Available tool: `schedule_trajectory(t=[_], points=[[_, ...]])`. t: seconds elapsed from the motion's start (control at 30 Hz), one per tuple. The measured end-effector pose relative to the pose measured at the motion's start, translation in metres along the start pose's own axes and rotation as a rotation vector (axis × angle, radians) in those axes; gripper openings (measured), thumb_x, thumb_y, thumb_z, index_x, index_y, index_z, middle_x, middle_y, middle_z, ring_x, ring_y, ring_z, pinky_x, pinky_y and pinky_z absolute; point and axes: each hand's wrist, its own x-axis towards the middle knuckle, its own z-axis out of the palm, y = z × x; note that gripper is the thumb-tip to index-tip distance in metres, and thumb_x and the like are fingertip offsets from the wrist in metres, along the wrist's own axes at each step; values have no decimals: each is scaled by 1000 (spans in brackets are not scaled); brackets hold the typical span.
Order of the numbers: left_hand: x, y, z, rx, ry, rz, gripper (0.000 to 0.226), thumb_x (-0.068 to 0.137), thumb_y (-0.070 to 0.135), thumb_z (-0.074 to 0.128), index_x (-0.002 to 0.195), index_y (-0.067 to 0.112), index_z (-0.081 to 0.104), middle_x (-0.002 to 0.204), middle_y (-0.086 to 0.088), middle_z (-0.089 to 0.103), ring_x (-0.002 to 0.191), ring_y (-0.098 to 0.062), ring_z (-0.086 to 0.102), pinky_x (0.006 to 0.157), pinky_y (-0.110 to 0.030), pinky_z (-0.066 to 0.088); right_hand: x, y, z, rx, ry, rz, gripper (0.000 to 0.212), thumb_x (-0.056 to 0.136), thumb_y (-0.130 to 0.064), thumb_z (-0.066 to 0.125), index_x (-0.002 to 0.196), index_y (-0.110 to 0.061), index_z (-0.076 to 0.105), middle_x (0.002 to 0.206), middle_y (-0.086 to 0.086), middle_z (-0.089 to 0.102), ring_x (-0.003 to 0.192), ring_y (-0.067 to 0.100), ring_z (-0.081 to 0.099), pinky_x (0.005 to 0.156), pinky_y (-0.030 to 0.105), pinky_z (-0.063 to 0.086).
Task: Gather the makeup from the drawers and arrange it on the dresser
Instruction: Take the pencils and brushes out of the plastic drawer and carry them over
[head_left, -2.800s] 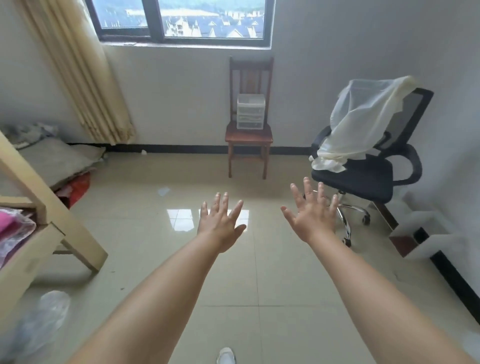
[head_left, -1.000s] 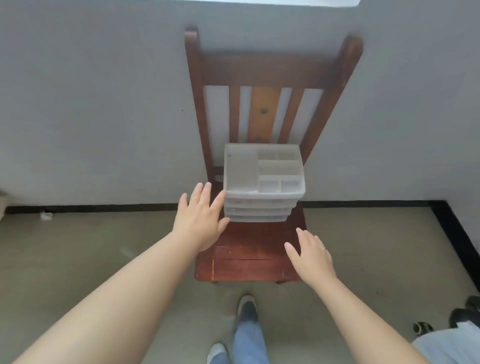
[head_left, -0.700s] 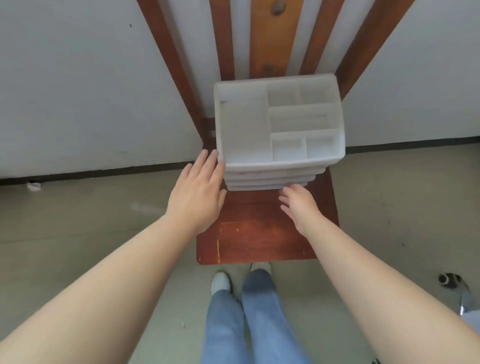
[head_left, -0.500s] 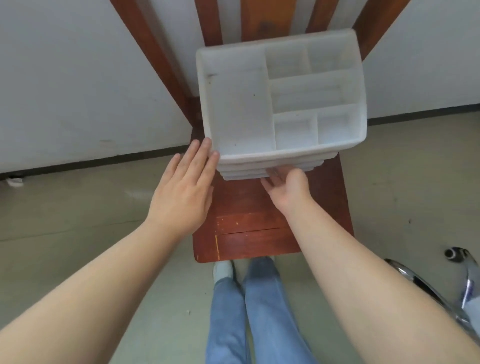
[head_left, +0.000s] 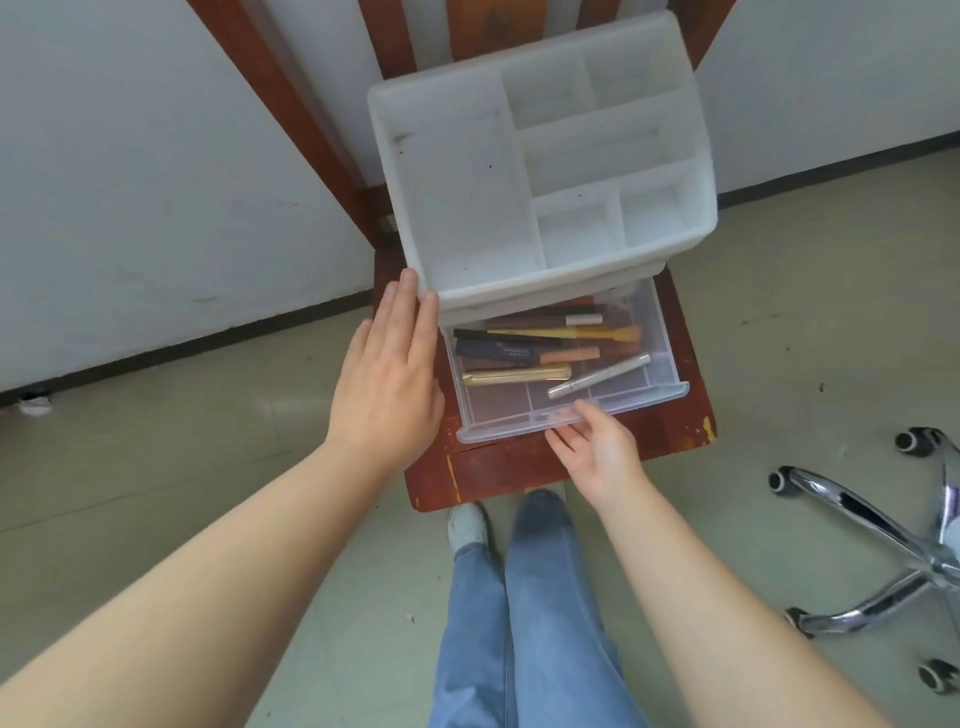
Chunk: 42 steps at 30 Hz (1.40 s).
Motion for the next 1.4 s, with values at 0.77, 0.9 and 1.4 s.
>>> schedule_trajectory(t=[0.77,0.9,1.4], points=[[-12,16,75,-580,-290,-421,23,88,1,44,108,3,55,111,-14,59,102,-30,54,84,-32,42,26,-64,55,-2465,-49,-664,101,76,-38,67,146,-22,-4,152,15,2,141,35,2,115,50,7],[-9,15,73,-589,-317,-423,22,85,0,45,105,3,54,108,-13,60,100,-31,54,81,-32,42,23,-53,62,-2459,-150,-695,98,74,-36,69,146,-24,3,140,16,22,132,36,20,109,45,26],[-5,17,68,-635,-322,-463,24,84,-1,47,106,2,55,103,-12,62,98,-29,56,81,-31,44,9,-28,61,-2484,21,-824,52,83,-6,54,132,-11,36,125,19,46,111,37,49,83,37,44]])
